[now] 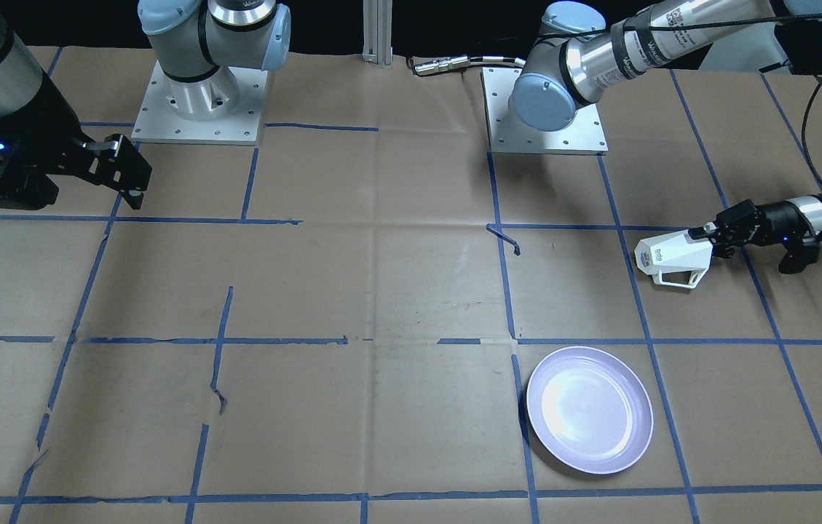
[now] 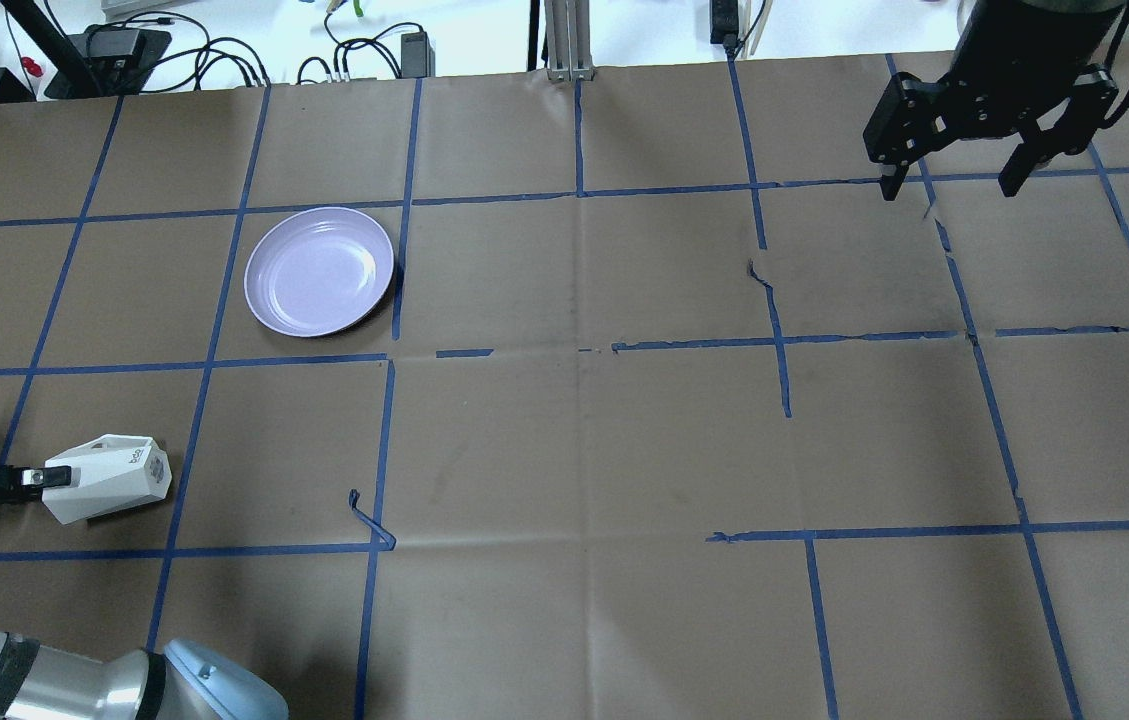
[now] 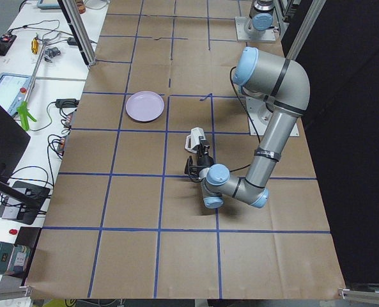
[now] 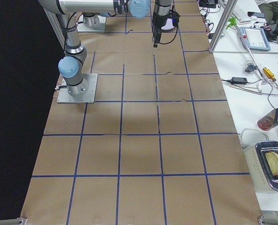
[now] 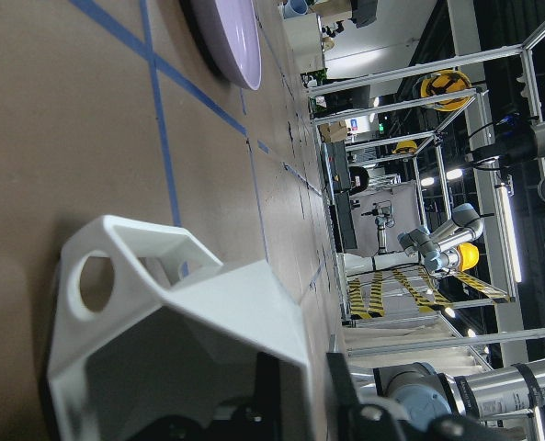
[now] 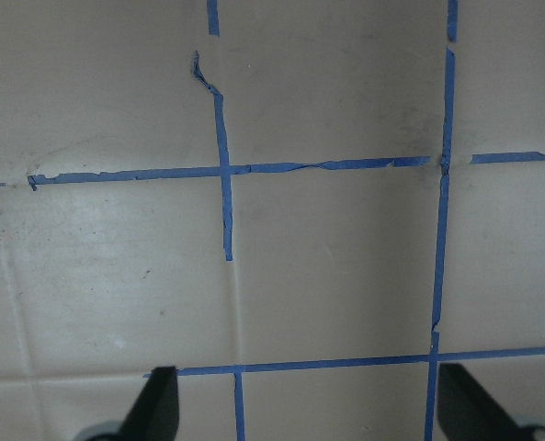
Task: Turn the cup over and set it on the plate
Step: 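Close the left gripper on the white cup's base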
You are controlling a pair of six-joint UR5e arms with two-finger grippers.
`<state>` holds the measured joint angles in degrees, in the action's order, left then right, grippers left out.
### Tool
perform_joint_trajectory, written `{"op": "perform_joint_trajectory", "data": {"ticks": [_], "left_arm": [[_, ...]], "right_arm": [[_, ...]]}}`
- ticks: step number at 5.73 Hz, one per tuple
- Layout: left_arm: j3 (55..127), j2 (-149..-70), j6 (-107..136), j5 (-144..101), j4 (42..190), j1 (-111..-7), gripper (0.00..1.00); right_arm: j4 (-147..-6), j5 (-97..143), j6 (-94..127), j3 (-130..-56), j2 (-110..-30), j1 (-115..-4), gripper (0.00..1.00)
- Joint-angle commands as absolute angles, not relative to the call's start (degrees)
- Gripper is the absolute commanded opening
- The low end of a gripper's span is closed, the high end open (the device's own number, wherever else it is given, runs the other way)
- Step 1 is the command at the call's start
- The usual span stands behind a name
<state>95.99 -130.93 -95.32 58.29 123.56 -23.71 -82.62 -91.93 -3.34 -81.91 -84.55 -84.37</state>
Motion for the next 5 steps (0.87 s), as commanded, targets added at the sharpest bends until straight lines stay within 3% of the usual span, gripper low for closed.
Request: {"op": "perform_joint_trajectory", "data": {"ticks": [1,5], "left_arm": [[94.8,-130.2,-95.5,57.9,127.7,-23.6,0.00],[90.6,-112.1,-80.1,54.8,139.8,-24.7,0.00]], "right_arm": [[-82.6,-91.9,-3.3,-81.9,-84.6,-84.4,1.00],[-82.7,-91.9,-3.3,-81.9,-84.6,-84.4,1.00]]}}
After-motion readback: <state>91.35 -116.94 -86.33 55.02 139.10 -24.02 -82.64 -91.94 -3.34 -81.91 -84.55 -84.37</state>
